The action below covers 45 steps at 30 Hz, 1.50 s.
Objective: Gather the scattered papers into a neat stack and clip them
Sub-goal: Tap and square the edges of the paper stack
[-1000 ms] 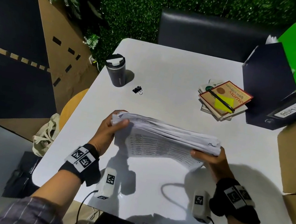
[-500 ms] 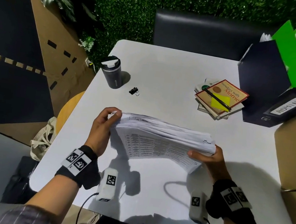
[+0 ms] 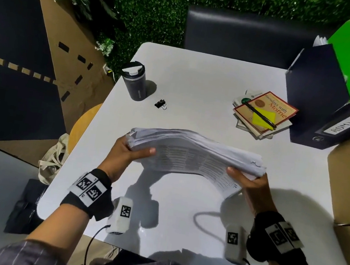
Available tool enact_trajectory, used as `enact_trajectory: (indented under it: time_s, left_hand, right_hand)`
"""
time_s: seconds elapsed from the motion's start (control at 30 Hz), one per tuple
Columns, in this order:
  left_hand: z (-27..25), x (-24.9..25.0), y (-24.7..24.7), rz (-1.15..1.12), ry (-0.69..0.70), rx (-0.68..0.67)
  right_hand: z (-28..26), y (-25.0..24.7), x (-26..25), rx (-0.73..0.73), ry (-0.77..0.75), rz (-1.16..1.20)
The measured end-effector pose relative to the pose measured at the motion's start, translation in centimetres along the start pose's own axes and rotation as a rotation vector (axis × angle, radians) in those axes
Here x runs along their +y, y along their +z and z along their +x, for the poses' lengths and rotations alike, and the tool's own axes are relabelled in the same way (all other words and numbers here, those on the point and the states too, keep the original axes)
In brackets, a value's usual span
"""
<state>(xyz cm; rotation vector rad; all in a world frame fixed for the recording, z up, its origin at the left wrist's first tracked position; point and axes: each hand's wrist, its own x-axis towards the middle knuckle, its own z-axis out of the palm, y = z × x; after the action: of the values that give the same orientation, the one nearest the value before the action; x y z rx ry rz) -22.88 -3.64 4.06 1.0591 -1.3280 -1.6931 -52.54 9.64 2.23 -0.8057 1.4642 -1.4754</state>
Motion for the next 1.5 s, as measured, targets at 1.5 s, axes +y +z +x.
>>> enact_trajectory:
  time_s: [1.5]
  left_hand:
    - [1.3, -2.8, -0.2, -0.05, -0.117, 0.054]
  right_hand:
    - [0.0, -0.8, -1.8, -0.058, 0.095, 0.15]
